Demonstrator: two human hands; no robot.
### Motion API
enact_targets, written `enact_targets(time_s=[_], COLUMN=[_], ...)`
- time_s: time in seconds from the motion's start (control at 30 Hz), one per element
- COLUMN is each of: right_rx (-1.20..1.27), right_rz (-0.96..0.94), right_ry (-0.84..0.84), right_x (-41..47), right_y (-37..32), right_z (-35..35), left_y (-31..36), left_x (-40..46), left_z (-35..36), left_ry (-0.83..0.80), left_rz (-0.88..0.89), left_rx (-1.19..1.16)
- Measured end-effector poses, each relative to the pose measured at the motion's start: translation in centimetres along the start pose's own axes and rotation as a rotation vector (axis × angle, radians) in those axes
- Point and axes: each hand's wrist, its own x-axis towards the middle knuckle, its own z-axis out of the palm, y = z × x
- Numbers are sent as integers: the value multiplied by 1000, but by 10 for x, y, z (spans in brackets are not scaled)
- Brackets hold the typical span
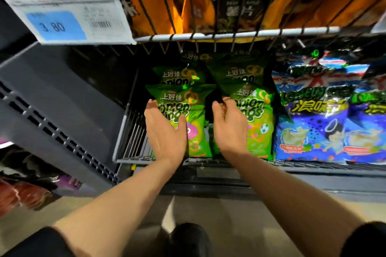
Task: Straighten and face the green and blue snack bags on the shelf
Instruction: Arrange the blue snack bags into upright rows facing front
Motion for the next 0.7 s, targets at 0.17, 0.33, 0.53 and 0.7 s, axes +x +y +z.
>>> enact_targets(time_s=[0.17, 0.33, 0.53, 0.7], right_rx=[-252, -448, -354, -294], right_rz=[-215, 97, 181, 171], right_ry=[187, 274, 102, 64], right_x=[5, 29, 48, 44], right_y=[42, 109, 148, 142], right_z=[-86, -165, -171, -164], left_y=[52, 105, 111, 114], left_x=[-27, -48, -60, -68], left_z=[28, 82, 126, 133], left_ry=[-335, -717, -723, -576], left_rz=[462, 766, 546, 459], left_rx=[193, 594, 837, 699])
